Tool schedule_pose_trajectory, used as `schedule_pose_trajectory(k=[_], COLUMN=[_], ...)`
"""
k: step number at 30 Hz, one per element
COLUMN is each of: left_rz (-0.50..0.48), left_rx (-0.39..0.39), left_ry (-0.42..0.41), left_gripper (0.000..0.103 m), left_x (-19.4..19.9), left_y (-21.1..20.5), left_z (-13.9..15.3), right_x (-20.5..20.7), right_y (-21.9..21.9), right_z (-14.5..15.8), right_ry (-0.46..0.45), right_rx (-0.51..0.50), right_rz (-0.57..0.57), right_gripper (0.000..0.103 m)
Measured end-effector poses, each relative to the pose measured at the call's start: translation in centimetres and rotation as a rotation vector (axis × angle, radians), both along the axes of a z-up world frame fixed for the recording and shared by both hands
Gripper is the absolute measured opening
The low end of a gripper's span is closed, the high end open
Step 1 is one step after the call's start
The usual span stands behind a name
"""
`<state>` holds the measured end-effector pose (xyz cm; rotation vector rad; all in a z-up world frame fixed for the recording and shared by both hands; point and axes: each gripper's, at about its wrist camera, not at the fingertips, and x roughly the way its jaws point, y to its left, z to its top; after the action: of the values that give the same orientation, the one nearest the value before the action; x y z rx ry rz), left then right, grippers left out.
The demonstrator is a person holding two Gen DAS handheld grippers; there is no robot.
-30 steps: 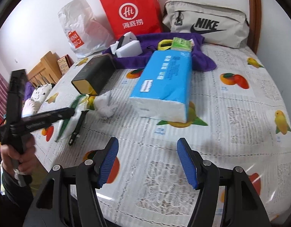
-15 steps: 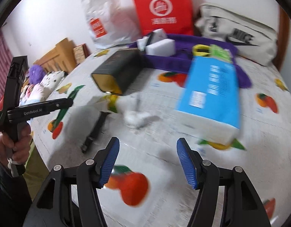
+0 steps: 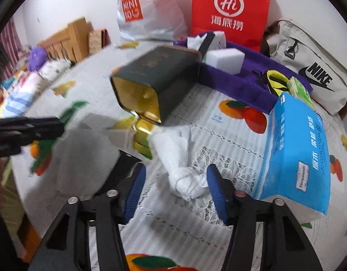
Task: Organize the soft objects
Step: 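Grasp the white rolled cloth with the right gripper while the left lifts the green packet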
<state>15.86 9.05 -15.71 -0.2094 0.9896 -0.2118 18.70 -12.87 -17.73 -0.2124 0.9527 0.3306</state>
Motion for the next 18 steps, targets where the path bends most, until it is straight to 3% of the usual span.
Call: schedule_pose_trajectory(k=[4,6,18], left_rz=[0.012,0.011,-0.050], left_rx=[-0.020,-0.024,-0.012], left_ry=[0.005,0.007,0.025], left_gripper=[0.035,0.035,0.035], left_x=[0.3,0.4,-0.2], left_y=[0.4,0.4,-1.9], left_z=[-0.1,-0.2,-0.6], right_x=[0.3,0.3,-5.7], right_y=[0.2,-0.2,-5.6], right_z=[-1.0,-0.9,-0.7], right_ry=[0.025,0.042,0.134], right_rx=[-0.008,0.012,0.068], right_rz=[0.009,0.010,-0.075], right_gripper=[0.040,0.016,0.016])
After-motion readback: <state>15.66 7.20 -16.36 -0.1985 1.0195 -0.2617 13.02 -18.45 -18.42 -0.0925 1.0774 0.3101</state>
